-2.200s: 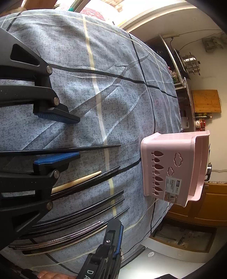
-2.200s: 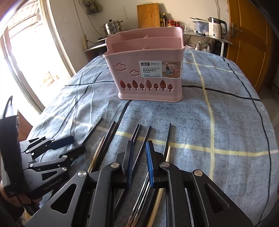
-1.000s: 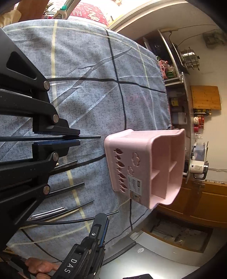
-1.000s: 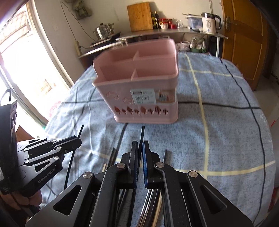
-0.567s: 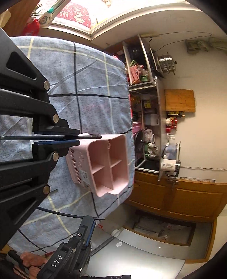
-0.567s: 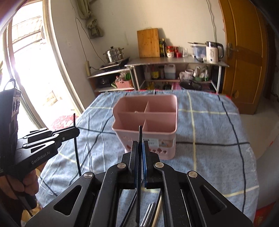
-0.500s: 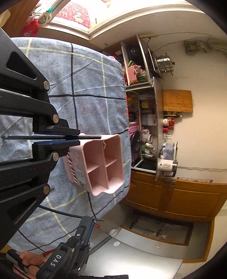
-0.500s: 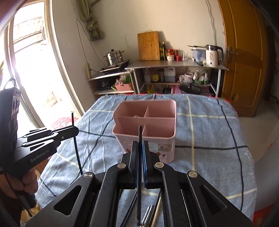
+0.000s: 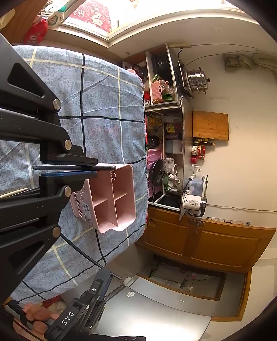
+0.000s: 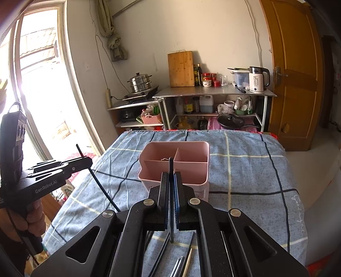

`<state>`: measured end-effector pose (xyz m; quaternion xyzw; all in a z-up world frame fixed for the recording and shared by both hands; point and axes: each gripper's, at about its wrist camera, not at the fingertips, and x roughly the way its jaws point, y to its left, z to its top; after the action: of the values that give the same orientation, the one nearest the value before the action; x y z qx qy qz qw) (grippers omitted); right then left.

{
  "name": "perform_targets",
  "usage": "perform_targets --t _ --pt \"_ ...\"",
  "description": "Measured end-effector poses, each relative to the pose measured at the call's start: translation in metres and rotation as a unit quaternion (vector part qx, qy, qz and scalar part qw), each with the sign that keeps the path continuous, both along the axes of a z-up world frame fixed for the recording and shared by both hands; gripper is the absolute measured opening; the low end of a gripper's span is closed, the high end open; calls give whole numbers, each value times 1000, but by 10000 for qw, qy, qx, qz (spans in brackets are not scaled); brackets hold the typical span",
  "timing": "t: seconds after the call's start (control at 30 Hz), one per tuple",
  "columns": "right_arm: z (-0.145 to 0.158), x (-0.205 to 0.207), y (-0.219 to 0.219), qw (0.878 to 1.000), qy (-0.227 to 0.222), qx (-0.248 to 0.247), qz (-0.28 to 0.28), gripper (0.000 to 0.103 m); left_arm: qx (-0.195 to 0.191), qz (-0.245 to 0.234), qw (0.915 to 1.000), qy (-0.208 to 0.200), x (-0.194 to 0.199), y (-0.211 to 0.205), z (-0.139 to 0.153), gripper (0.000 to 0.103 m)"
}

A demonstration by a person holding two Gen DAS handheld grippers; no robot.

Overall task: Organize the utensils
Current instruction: 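Lift the black chopstick with the left tool toward the pink basket while the right tool carries its chopstick there, then lower the chopstick into the basket and open the left tool while the right tool releases its chopstick inside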

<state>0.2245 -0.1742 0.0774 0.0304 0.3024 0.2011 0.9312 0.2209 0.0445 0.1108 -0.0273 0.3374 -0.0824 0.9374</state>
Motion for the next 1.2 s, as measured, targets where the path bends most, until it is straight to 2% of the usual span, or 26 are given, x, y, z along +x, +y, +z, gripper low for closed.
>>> perform_targets --t 0.4,0.93,1.03,1.2 --pt "17 -4 -5 9998 -146 84 52 4 -265 -60 9996 -29 -1 1 21 4" --pt "87 24 1 9959 -809 405 5 4 -638 -54 9965 -532 40 -4 98 4" --pt "92 31 4 9948 -896 483 -27 4 -661 6 9959 -611 53 -4 102 4" --pt "87 47 9 9944 -893 561 -77 4 -765 70 9958 -501 76 -2 93 4"
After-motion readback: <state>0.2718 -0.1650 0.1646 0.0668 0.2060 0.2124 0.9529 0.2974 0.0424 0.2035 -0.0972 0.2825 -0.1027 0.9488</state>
